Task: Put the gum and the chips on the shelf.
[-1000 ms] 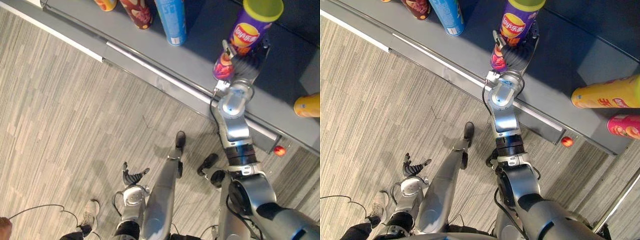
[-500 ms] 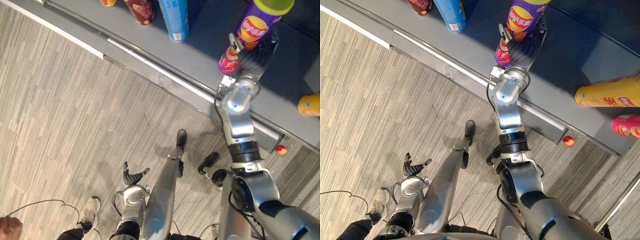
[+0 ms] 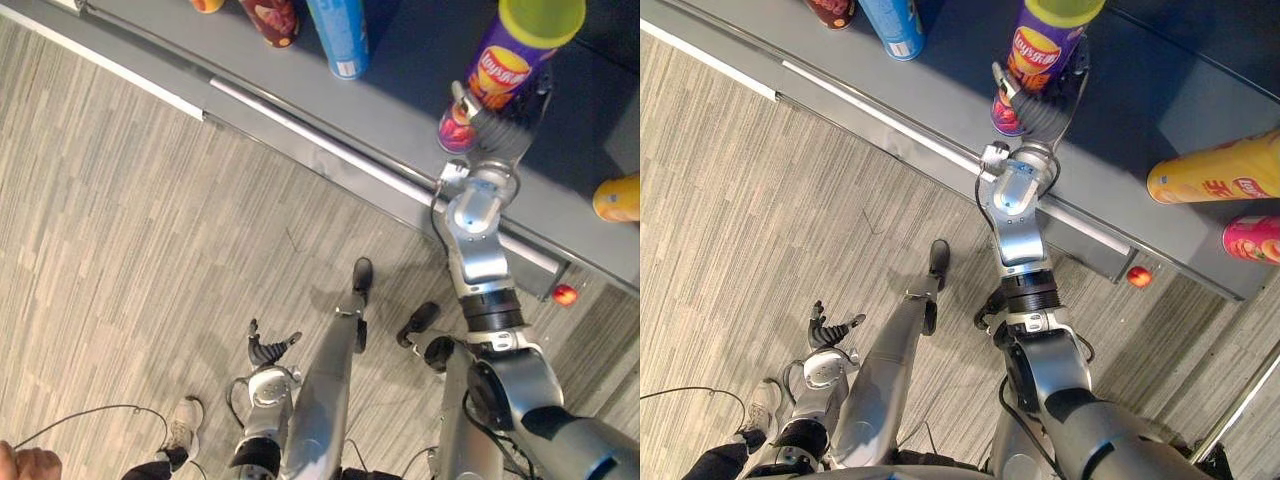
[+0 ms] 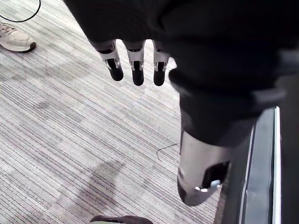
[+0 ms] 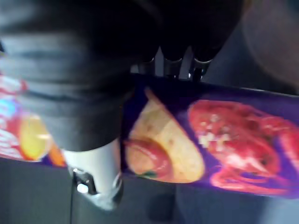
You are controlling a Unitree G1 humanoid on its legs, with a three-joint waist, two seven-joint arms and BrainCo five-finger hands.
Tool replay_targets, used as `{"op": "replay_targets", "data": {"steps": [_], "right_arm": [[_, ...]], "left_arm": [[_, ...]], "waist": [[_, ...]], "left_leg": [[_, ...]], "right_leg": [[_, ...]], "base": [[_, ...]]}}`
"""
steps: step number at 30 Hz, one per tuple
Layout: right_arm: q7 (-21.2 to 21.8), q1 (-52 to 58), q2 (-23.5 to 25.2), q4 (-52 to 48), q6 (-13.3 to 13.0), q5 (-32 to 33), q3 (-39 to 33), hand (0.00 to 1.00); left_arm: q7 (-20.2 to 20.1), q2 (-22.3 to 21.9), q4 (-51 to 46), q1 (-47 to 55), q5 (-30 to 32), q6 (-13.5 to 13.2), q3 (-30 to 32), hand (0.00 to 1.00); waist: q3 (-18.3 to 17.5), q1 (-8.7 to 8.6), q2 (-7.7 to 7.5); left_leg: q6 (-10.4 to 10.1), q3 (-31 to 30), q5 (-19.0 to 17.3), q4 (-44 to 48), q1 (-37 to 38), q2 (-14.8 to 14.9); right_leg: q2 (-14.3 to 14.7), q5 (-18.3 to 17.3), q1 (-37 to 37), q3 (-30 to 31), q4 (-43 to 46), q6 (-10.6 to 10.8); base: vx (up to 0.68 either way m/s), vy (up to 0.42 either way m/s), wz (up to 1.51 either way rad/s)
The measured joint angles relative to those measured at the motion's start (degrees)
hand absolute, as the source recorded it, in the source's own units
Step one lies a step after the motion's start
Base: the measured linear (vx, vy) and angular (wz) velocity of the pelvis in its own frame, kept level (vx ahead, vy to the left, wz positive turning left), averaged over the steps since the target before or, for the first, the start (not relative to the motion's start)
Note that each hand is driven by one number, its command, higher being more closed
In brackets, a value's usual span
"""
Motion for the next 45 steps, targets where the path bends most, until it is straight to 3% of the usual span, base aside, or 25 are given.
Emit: {"op": "replay_targets", "data": {"steps": [20, 30, 39, 45], "right_arm": [[1.39, 2.25, 0.29, 1.1, 0.44, 0.14, 0.41, 0.0], [2.47, 8.68, 0.92, 1.38, 0.38, 1.59, 2.13, 0.0], [4.19, 14.93, 2.84, 0.95, 0.26, 1.63, 5.18, 0.0], [6.51, 24.02, 4.67, 0.61, -0.31, 1.56, 10.74, 0.0]], "left_arm": [[-1.07, 0.47, 0.7, -0.22, -0.01, -0.01, 0.36, 0.0], [-1.62, 0.51, 2.31, -0.28, 0.01, 0.06, 0.38, 0.0], [-2.73, 0.27, 4.04, -0.14, 0.14, 0.15, 0.32, 0.0], [-2.96, -0.26, 6.68, 0.11, 0.31, 1.32, 1.76, 0.0]], "waist": [[-0.01, -0.06, -0.02], [-1.47, -0.45, -0.41], [-3.16, -2.0, -1.61], [-3.39, -3.61, -2.28]], "left_leg": [[-0.24, 0.61, 0.18, 0.99, 0.41, 1.39], [-0.34, 1.09, -0.01, -0.09, 4.7, 1.92], [-0.25, 2.52, -1.43, 0.49, 8.56, 2.9], [-0.24, 3.62, -4.19, 2.53, 14.46, 4.09]], "right_leg": [[1.54, 0.05, 0.5, 0.77, -0.73, -0.03], [2.52, 0.52, 4.85, 1.06, -2.88, 0.11], [3.66, 1.02, 8.73, 2.49, -4.71, 0.89], [4.85, 1.1, 15.47, 3.43, -6.36, 0.88]], "base": [[0.0, -0.018, -0.03], [0.01, -0.007, -0.03], [0.01, -0.012, -0.1], [0.01, -0.016, -0.14]]}}
